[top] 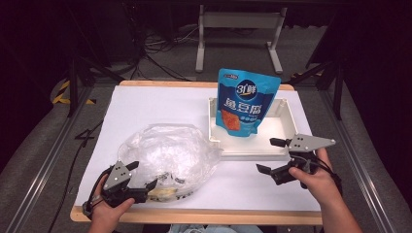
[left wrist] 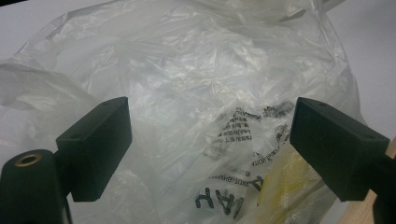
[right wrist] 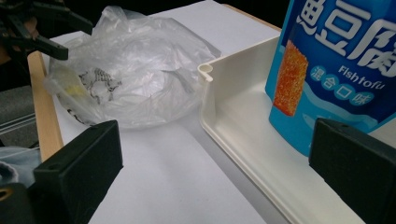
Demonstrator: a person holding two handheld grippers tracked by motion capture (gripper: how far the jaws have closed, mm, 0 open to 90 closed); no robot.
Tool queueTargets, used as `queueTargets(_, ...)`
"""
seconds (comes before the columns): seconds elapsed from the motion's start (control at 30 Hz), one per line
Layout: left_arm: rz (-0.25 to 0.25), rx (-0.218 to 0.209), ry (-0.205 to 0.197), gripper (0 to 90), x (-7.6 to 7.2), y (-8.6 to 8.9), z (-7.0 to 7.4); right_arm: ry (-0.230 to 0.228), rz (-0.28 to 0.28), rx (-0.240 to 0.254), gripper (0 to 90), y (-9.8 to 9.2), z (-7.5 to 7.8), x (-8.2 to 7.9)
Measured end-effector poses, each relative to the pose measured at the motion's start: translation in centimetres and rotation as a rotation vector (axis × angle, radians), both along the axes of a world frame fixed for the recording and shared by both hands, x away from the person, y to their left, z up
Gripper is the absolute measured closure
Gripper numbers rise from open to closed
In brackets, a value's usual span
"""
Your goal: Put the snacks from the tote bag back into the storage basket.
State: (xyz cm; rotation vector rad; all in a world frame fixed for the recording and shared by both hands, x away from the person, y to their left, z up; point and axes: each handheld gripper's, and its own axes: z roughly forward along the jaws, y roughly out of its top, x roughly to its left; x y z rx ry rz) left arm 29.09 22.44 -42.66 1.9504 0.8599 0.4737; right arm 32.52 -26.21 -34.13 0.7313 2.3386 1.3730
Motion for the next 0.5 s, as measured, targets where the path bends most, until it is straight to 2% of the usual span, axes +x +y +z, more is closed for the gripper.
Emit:
queueTargets(0.1, 0.002, 0.001, 0.000, 13.8, 0.0, 0.0, 0.0, -0.005, -0.033, 0.020, 3.6, 0.1, -1.2, -0.2)
queueTargets(0.17, 0.003, 0.003, 0.001, 13.9, 0.1, 0.0, -0.1, 0.006, -0.044, 0.010, 3.6, 0.2, -2.1, -0.3)
queueTargets(0.27, 0.004, 0.004, 0.000, 13.8, 0.1, 0.0, -0.1, 0.034, -0.036, 0.012, 3.7, 0.2, -3.6, -0.5)
queueTargets(0.3, 0.006, 0.004, -0.002, 13.8, 0.0, 0.1, 0.0, 0.034, -0.036, 0.012, 3.7, 0.2, -3.6, -0.5)
queueTargets(0.37, 0.004, 0.005, -0.001, 13.9, 0.0, 0.1, 0.0, 0.062, -0.022, 0.004, 3.7, 0.0, -4.3, -0.6)
queueTargets(0.5, 0.004, 0.004, -0.002, 13.8, 0.1, 0.2, -0.1, 0.070, -0.019, -0.002, 4.0, 0.0, -5.3, -0.7)
